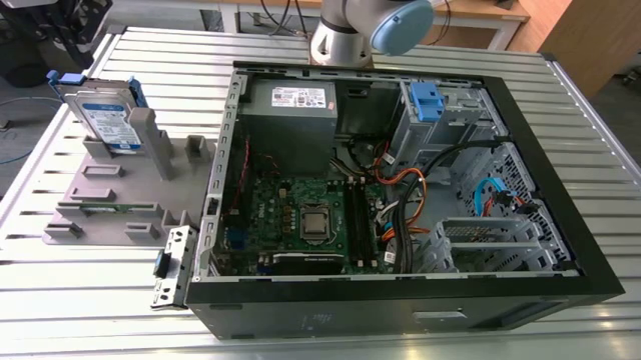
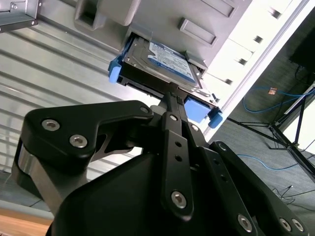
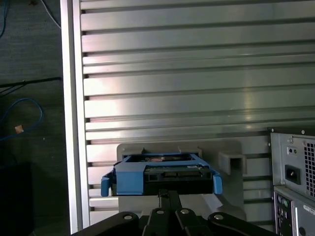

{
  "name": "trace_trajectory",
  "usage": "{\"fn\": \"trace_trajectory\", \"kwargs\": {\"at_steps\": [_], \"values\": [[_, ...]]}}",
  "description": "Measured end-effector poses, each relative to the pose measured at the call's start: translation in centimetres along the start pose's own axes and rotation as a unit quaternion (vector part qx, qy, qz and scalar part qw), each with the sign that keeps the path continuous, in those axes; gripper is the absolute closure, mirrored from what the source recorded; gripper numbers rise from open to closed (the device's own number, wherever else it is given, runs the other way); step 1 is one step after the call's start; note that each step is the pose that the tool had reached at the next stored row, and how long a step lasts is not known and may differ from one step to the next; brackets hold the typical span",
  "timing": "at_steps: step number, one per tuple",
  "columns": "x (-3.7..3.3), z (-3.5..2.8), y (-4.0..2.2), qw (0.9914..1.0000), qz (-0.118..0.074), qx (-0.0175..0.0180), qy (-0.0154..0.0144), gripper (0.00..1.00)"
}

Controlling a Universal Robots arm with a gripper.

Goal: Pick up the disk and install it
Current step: 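Reach for the disk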

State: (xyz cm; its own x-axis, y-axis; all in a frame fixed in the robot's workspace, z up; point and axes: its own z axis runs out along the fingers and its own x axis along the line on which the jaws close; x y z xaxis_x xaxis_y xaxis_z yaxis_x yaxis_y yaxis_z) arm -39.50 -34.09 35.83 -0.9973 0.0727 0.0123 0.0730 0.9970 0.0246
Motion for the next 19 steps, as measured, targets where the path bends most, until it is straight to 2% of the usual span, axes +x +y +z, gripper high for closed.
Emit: {"fn": "trace_trajectory", "kwargs": {"at_steps": [10,19], "values": [[0.05,0.18,0.0,1.0,0.0,0.001,0.0006,0.89],[0.14,0.64,-0.04,1.0,0.0,0.001,0.0008,0.89]]}}
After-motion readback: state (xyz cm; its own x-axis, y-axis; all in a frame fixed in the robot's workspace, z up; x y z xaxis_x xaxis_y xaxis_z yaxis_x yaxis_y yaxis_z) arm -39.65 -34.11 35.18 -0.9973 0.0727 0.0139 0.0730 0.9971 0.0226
